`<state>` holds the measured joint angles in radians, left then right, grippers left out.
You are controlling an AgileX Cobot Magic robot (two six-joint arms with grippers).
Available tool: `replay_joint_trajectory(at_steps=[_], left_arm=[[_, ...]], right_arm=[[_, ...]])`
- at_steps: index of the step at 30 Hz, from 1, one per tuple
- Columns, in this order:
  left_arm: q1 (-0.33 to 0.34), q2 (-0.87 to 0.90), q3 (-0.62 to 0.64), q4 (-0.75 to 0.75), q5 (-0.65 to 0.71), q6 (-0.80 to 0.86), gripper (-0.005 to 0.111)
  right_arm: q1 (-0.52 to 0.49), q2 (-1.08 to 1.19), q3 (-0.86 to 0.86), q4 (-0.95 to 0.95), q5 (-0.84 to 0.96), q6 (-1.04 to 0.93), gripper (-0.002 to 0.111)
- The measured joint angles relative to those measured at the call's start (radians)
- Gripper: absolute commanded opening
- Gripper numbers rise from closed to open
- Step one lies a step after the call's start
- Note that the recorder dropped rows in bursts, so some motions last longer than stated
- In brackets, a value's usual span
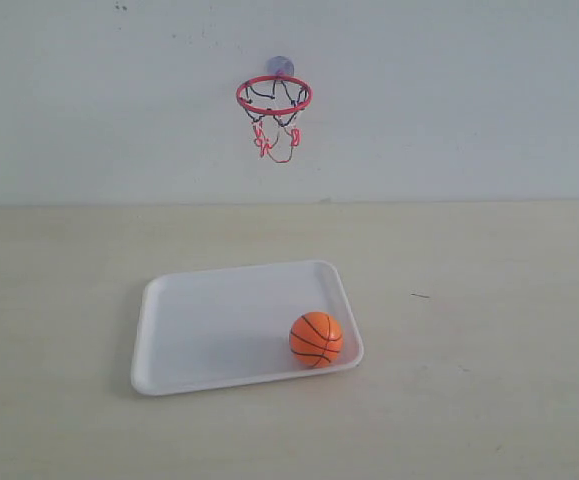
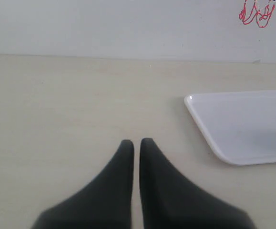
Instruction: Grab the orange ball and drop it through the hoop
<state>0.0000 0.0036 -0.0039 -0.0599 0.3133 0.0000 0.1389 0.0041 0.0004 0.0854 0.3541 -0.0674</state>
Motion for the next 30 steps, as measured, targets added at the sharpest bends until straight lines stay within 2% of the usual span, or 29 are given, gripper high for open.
replay_joint_trajectory(at_steps=[25,30], left_arm=[[0.0,0.0,0.0,0.0,0.0,0.0,0.004],[0.0,0.0,0.0,0.0,0.0,0.0,0.004]], right_arm=[[0.0,0.0,0.0,0.0,0.0,-0.004,0.0],[0.0,0.0,0.0,0.0,-0.091,-0.013,0.0]])
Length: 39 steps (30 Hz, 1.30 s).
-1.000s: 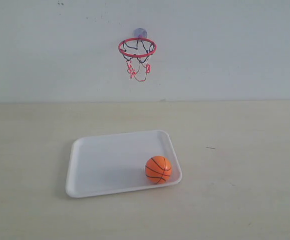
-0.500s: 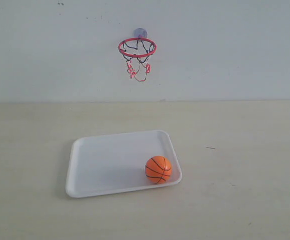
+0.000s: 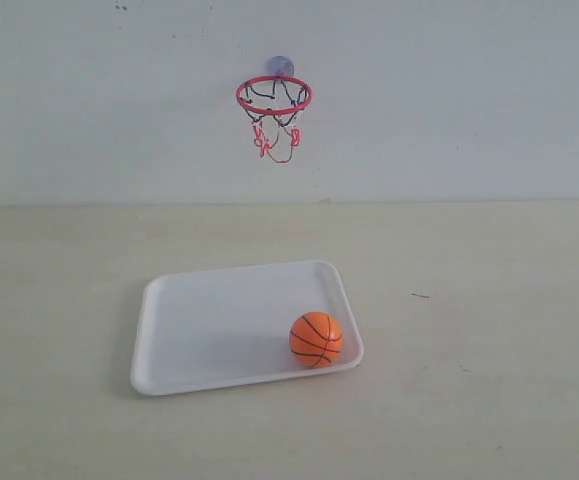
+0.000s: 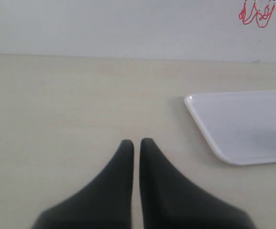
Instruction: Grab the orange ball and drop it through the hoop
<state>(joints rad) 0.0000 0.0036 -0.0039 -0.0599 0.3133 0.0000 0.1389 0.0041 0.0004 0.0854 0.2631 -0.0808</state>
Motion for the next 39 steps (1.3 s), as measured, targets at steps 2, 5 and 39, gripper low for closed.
replay_joint_trajectory(at_steps=[2,5,39], left_arm=[[0.0,0.0,0.0,0.0,0.0,0.0,0.004],[0.0,0.0,0.0,0.0,0.0,0.0,0.004],[0.0,0.0,0.0,0.0,0.0,0.0,0.004]], right_arm=[[0.0,0.0,0.0,0.0,-0.081,-0.004,0.0],[0.0,0.0,0.0,0.0,-0.213,-0.008,0.0],[0.0,0.708,-0.646,0.0,0.263,-0.065,0.0]])
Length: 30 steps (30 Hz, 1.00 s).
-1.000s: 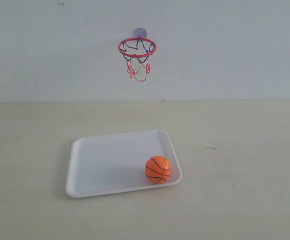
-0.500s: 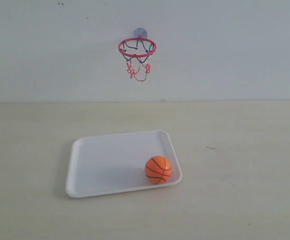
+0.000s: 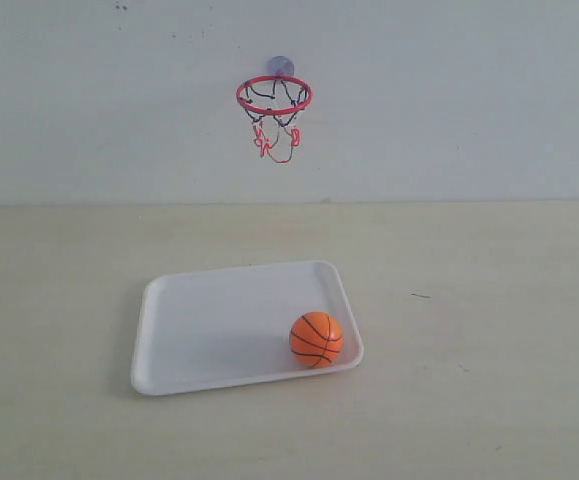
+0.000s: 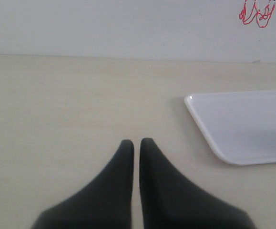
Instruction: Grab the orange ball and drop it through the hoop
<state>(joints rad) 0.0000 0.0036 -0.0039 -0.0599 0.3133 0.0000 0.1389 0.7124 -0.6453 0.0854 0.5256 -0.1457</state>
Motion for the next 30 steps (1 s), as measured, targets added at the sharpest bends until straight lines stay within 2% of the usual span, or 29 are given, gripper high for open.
replay_joint_trajectory(at_steps=[11,19,22,25,27,28,29,30], left_arm=[[0.0,0.0,0.0,0.0,0.0,0.0,0.004],[0.0,0.0,0.0,0.0,0.0,0.0,0.004],[0.0,0.0,0.0,0.0,0.0,0.0,0.004],[0.0,0.0,0.0,0.0,0.0,0.0,0.004],[0.0,0.0,0.0,0.0,0.0,0.0,0.004],[0.0,0.0,0.0,0.0,0.0,0.0,0.004],[0.0,0.0,0.0,0.0,0.0,0.0,0.004],[0.0,0.0,0.0,0.0,0.0,0.0,0.004]], right_arm=[[0.0,0.219,-0.005,0.122,-0.153,0.028,0.0],[0.01,0.486,-0.068,0.193,-0.096,-0.023,0.0],[0.066,0.573,-0.135,0.211,-0.035,-0.114,0.0],[0.224,0.692,-0.267,0.219,0.027,-0.161,0.002],[0.294,0.769,-0.35,0.221,0.06,-0.131,0.012],[0.308,0.799,-0.374,0.221,0.071,-0.117,0.026],[0.336,0.859,-0.433,0.221,0.082,-0.085,0.035],[0.347,0.883,-0.461,0.221,0.084,-0.076,0.054]])
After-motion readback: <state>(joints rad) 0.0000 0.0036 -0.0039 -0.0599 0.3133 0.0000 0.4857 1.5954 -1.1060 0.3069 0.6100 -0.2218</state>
